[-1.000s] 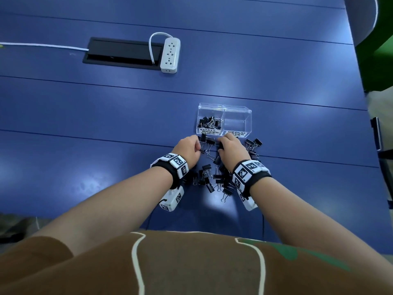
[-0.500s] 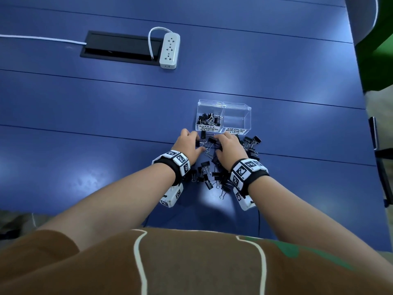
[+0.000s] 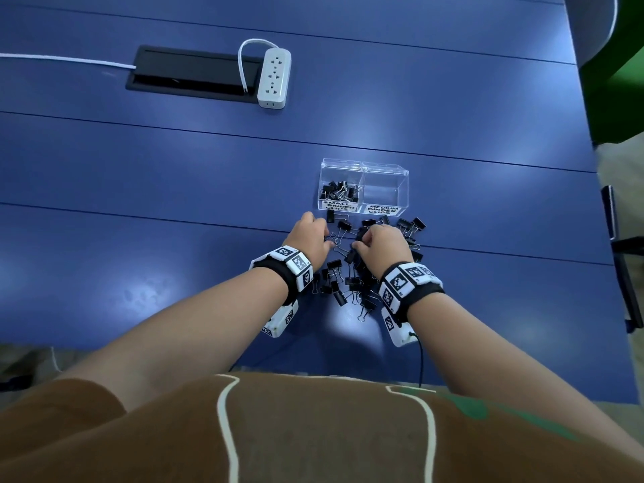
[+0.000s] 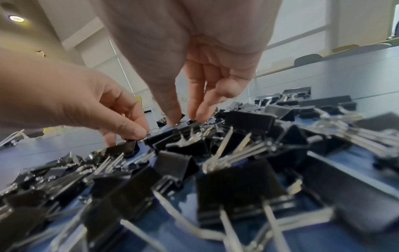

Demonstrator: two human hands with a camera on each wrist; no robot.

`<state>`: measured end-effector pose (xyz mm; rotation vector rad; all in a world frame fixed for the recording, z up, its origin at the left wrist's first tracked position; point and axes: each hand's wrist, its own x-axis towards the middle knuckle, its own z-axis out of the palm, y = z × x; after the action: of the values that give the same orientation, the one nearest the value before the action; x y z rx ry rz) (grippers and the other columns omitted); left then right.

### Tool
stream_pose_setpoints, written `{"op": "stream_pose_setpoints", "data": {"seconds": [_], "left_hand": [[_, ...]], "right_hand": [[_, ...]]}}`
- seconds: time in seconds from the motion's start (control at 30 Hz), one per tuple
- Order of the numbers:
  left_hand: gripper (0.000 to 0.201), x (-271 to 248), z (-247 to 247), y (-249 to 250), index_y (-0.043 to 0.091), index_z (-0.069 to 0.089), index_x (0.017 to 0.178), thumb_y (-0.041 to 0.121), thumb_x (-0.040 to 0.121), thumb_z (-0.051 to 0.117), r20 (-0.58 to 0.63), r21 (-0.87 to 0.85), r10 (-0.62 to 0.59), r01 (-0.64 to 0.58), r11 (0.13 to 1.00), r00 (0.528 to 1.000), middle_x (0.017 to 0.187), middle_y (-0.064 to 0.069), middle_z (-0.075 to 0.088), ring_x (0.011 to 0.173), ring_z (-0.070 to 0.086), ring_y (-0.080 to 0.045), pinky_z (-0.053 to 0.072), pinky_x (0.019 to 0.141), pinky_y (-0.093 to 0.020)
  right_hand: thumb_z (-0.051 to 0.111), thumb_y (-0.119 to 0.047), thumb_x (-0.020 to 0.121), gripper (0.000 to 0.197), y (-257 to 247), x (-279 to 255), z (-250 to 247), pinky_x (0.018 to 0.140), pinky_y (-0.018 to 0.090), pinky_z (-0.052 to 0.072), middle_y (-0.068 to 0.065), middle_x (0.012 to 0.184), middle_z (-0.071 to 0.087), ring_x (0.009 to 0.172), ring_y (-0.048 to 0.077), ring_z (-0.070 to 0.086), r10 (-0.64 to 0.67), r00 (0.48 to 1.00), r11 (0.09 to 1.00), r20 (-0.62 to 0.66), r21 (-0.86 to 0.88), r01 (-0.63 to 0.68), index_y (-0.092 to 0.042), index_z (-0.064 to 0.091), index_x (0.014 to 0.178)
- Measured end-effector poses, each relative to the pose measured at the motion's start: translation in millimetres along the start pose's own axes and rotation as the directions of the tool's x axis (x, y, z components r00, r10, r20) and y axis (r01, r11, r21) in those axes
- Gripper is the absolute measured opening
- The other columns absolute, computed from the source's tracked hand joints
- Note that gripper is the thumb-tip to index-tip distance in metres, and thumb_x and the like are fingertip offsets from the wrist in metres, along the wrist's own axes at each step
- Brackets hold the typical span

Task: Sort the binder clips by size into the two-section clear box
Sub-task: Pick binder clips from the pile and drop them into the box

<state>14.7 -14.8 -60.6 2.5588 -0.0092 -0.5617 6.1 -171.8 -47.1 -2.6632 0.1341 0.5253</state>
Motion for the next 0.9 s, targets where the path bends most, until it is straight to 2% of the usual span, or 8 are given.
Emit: {"op": "stream_pose_setpoints", "data": {"seconds": [0.1, 0.27, 0.4, 0.5, 0.6, 0.73, 0.83, 0.9], "left_hand": [[0.022, 0.5, -0.5, 0.9, 0.005, 0.057, 0.102, 0.021, 0.089, 0.063, 0.020, 0.037, 0.022, -0.022, 0.999, 1.000, 0.112, -0.013, 0.049, 0.101, 0.053, -0.029, 0.049, 0.090, -0.044], [0.024, -1.6, 2.6, -1.3, 0.006, 0.053, 0.108, 0.020, 0.090, 0.060, 0.031, 0.160, 0.095, -0.099, 0.982, 0.995, 0.113, -0.013, 0.051, 0.109, 0.047, -0.029, 0.048, 0.091, -0.043], [0.028, -3.8, 3.1, -1.8, 0.007, 0.051, 0.113, 0.025, 0.091, 0.057, 0.038, 0.234, 0.078, -0.085, 0.969, 0.996, 0.116, -0.013, 0.048, 0.111, 0.047, -0.030, 0.050, 0.088, -0.045], [0.024, -4.9, 2.4, -2.6, 0.005, 0.051, 0.112, 0.021, 0.094, 0.055, 0.061, 0.251, 0.109, -0.120, 0.960, 0.992, 0.115, -0.014, 0.047, 0.106, 0.050, -0.030, 0.051, 0.084, -0.043], [0.020, -5.1, 2.0, -6.0, 0.003, 0.052, 0.107, 0.017, 0.094, 0.056, 0.057, 0.209, 0.129, -0.138, 0.968, 0.990, 0.112, -0.014, 0.046, 0.097, 0.053, -0.029, 0.052, 0.083, -0.045], [0.029, -7.3, -0.1, -9.2, 0.004, 0.053, 0.114, 0.025, 0.093, 0.057, 0.074, 0.201, 0.128, -0.140, 0.970, 0.989, 0.115, -0.012, 0.047, 0.103, 0.052, -0.028, 0.052, 0.086, -0.045], [0.031, -8.8, -1.8, -10.0, 0.004, 0.053, 0.117, 0.024, 0.093, 0.057, 0.084, 0.198, 0.143, -0.157, 0.968, 0.986, 0.117, -0.012, 0.047, 0.105, 0.051, -0.028, 0.051, 0.087, -0.043], [0.031, -9.2, -2.9, -10.6, 0.003, 0.054, 0.118, 0.022, 0.093, 0.057, 0.099, 0.195, 0.150, -0.167, 0.966, 0.984, 0.118, -0.012, 0.047, 0.105, 0.052, -0.029, 0.050, 0.087, -0.043]], "right_hand": [[0.059, -0.028, 0.087, 0.024, -6.9, 1.0, 3.7, 0.082, 0.038, 0.049, 0.014, 0.099, 0.061, 0.104, 0.031, 0.052, 0.006, 1.000, 0.997, 0.000, -0.080, -0.006, -0.005, 0.058, 0.088], [0.055, -0.015, 0.083, 0.014, -11.2, 0.2, 5.2, 0.073, 0.035, 0.049, 0.016, 0.099, 0.061, 0.092, 0.033, 0.057, -0.007, 0.999, 0.996, 0.054, -0.091, 0.012, -0.003, 0.060, 0.088], [0.053, -0.014, 0.085, 0.015, -0.9, -4.6, -0.6, 0.085, 0.037, 0.048, 0.011, 0.106, 0.058, 0.097, 0.028, 0.056, -0.016, 0.998, 1.000, 0.053, 0.009, 0.015, -0.007, 0.063, 0.093], [0.055, -0.008, 0.085, 0.018, 13.7, -9.0, -6.6, 0.093, 0.034, 0.048, 0.005, 0.102, 0.053, 0.098, 0.024, 0.054, -0.009, 1.000, 0.992, -0.019, 0.128, 0.012, -0.007, 0.065, 0.100], [0.054, -0.004, 0.084, 0.022, 28.1, -11.7, -12.1, 0.090, 0.034, 0.050, 0.003, 0.098, 0.055, 0.095, 0.023, 0.057, 0.030, 0.998, 0.987, -0.047, 0.160, -0.022, -0.009, 0.066, 0.101], [0.054, -0.004, 0.083, 0.025, 35.9, -13.1, -14.6, 0.085, 0.030, 0.049, 0.004, 0.095, 0.057, 0.084, 0.018, 0.052, 0.000, 0.998, 0.991, -0.069, 0.135, 0.009, -0.010, 0.066, 0.104], [0.055, -0.006, 0.085, 0.028, 31.7, -12.5, -10.6, 0.088, 0.029, 0.045, 0.000, 0.093, 0.050, 0.098, 0.019, 0.048, -0.145, 0.989, 0.986, -0.035, 0.081, 0.148, -0.014, 0.064, 0.111], [0.054, -0.008, 0.087, 0.032, 28.1, -8.9, -8.7, 0.095, 0.034, 0.045, 0.003, 0.103, 0.053, 0.111, 0.022, 0.045, -0.195, 0.980, 0.981, 0.043, 0.005, 0.195, -0.017, 0.061, 0.117]]}}
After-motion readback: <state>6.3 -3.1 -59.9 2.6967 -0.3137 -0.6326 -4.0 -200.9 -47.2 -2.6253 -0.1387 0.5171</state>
